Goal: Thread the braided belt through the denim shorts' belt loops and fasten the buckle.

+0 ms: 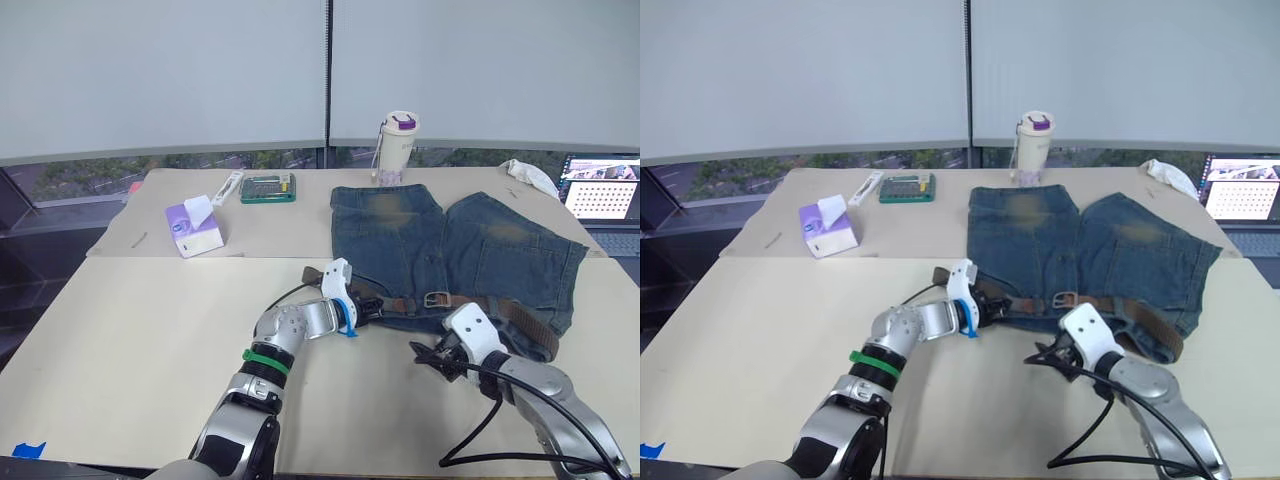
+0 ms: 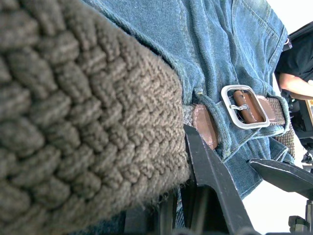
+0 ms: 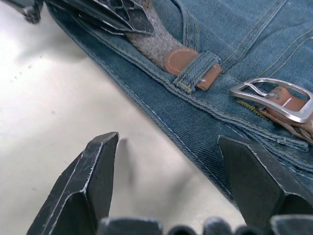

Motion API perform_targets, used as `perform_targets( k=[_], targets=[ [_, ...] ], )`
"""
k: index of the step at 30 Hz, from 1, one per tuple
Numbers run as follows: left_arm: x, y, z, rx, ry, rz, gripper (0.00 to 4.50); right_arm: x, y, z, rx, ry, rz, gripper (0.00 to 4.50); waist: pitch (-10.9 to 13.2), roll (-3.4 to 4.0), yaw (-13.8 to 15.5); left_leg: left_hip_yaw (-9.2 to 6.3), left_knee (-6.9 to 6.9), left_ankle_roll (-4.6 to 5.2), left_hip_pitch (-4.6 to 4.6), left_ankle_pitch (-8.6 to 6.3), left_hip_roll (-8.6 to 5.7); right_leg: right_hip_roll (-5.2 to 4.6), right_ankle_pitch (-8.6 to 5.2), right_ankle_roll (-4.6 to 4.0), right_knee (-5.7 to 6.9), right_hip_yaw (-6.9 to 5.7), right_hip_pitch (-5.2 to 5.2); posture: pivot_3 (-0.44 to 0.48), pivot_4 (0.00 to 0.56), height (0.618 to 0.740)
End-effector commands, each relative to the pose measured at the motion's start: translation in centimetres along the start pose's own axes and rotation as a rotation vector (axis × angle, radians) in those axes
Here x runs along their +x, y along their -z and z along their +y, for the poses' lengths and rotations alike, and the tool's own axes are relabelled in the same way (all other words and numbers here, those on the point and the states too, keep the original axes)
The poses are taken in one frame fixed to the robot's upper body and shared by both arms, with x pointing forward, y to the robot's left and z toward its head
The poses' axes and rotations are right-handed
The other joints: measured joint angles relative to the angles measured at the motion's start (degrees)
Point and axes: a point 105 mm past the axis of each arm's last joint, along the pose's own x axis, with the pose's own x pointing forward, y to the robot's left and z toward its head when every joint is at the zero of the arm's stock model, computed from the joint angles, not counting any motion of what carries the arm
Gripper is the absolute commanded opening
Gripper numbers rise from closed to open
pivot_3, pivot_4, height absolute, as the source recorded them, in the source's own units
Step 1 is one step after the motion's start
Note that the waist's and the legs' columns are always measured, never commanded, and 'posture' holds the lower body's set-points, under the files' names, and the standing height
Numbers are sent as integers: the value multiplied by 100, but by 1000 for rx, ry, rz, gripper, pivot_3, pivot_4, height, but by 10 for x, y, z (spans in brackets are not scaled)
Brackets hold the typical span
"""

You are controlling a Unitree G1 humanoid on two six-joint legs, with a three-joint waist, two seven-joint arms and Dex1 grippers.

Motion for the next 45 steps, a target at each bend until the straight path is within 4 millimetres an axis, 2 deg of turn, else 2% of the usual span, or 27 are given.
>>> perform_targets(
  k=[1,8,12,19,25,27,32,36,40,45],
  targets=[
    [32,20,-135,9,336,61,0,-4,-21,-3,-21,5,-69,3582,0,0,2,0,0,0,0,0,0,-1,0,0,0,0,0,0,150,740],
    [26,19,-157,85,442,60,0,-9,-22,-5,1,10,-82,3582,0,0,6,0,0,1,-4,0,-1,-1,0,0,-1,-1,-2,0,150,740],
    [22,23,-161,102,488,75,0,-15,-22,-8,19,15,-84,3582,0,0,5,0,2,2,-7,-1,-1,-1,0,0,-1,-1,-2,0,150,740],
    [23,27,-152,123,470,84,0,-32,-31,-30,146,89,-154,3582,0,1,10,0,5,11,-10,-6,-1,-2,0,0,-2,0,-3,0,150,740],
    [26,26,-145,125,436,75,0,-32,-36,-41,170,142,-193,3582,1,1,6,-1,5,29,-9,-17,0,-1,0,0,0,0,-3,0,150,740],
    [28,25,-137,139,404,63,0,-30,-29,-43,169,150,-158,3582,0,2,7,0,5,29,-9,-16,-1,-2,0,0,0,1,-3,0,150,740],
    [27,5,-110,158,315,-1,0,-37,-19,-41,151,104,-116,3582,0,2,1,0,5,25,-8,-14,0,-1,0,0,-1,0,-3,0,150,740],
    [16,-14,-89,179,272,-52,0,-41,-14,-34,84,31,-56,3582,1,2,-12,3,5,29,-6,-16,2,2,0,0,0,1,-3,0,150,740],
    [3,-28,-78,207,258,-91,0,-37,-9,-37,13,39,-16,3582,1,2,-17,5,5,28,-6,-16,3,4,-1,1,0,1,-4,0,150,740],
    [-14,-50,-76,214,266,-170,0,-45,1,-55,-148,63,90,3582,3,4,6,13,8,7,-9,-4,1,-3,-2,3,-1,4,-4,0,150,740]
  ],
)
